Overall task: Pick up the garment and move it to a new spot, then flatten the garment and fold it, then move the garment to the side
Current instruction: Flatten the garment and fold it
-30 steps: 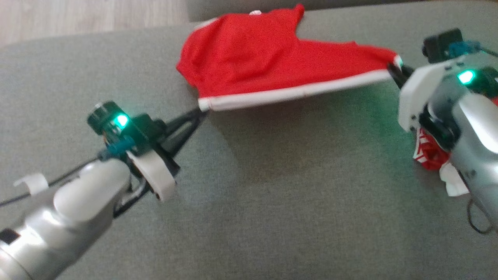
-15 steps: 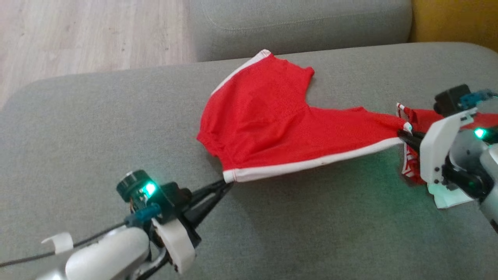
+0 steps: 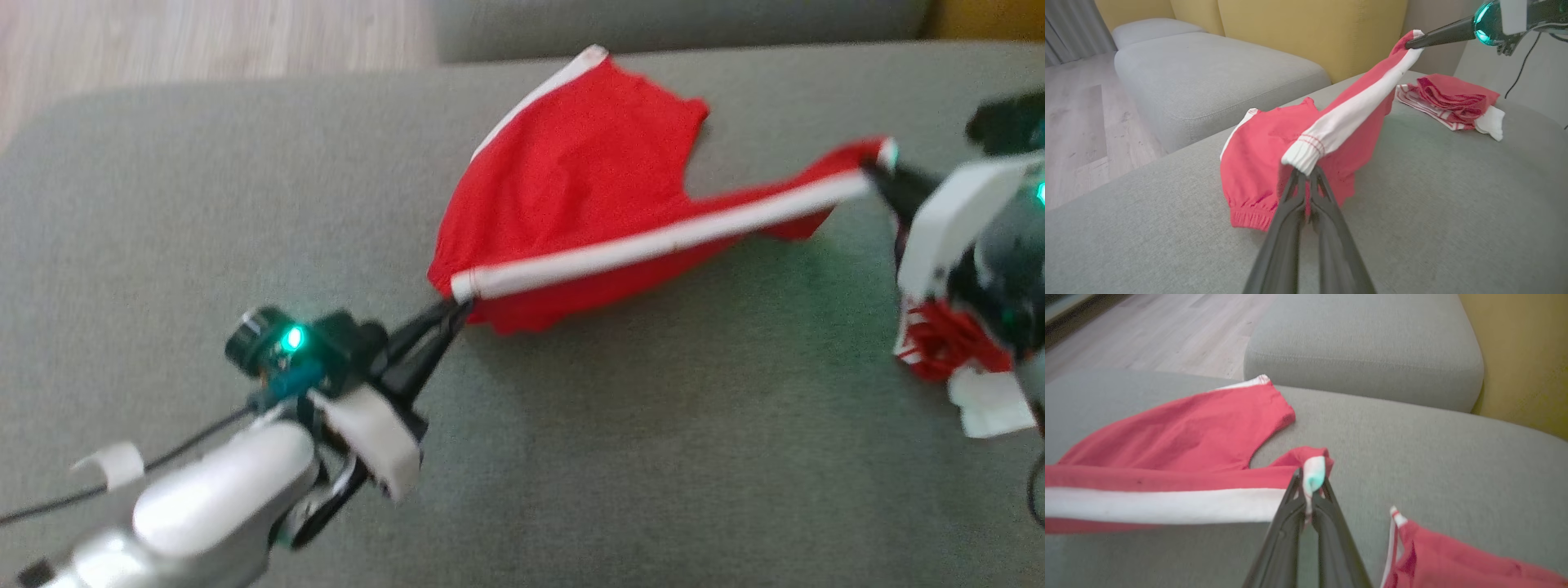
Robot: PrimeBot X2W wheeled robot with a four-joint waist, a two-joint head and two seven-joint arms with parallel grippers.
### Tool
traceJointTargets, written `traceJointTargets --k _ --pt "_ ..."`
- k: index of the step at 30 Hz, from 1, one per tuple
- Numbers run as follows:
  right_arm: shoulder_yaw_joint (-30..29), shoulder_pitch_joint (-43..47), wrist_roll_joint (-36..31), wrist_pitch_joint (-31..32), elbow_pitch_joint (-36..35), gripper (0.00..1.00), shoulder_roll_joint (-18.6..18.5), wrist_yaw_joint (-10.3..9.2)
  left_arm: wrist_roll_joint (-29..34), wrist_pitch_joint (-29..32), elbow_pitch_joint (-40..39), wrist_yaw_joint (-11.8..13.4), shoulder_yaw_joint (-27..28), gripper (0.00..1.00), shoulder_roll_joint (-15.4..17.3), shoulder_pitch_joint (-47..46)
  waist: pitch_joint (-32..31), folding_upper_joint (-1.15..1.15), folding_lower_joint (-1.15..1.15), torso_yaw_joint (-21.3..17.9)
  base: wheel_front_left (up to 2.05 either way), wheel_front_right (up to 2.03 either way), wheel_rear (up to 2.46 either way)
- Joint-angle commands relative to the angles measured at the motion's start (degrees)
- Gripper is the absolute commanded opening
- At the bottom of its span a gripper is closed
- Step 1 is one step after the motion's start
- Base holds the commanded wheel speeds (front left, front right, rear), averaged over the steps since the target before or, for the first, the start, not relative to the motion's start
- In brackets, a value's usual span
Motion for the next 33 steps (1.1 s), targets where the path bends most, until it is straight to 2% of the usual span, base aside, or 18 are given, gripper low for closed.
traceJointTargets --k 1,7,13,22,33 --pt "-2.20 -4.74 -2.29 -0.79 -0.69 0.00 0.82 -0.04 -0.30 -0.08 0.00 0.57 3.58 0.00 0.29 -4.63 4.01 0.00 -0.01 2.29 0.00 0.00 0.00" --pt "-4.43 -12.32 -7.82 -1.05 3.05 0.00 4.39 -0.04 -0.75 0.26 3.52 1.21 4.83 0.00 -3.38 -7.81 8.78 0.00 -0.01 5.39 0.00 0.00 0.00" --pt "-4.25 -22.33 -13.34 -0.94 11.52 0.00 7.61 -0.04 -0.27 0.10 8.42 0.89 4.83 0.00 -8.71 -11.52 13.94 0.00 -0.01 10.07 0.00 0.00 0.00" --pt "-0.22 -31.46 -17.31 -2.69 22.03 0.00 8.06 -0.04 -0.22 -2.69 13.96 -1.25 5.49 0.00 -13.98 -15.43 17.96 0.00 -0.01 14.37 0.00 0.00 0.00" --pt "2.60 -38.02 -17.99 -8.82 30.56 0.00 8.86 -0.04 0.11 -5.37 19.50 -2.12 5.57 0.00 -18.23 -17.76 20.44 0.00 -0.01 16.79 0.00 0.00 0.00"
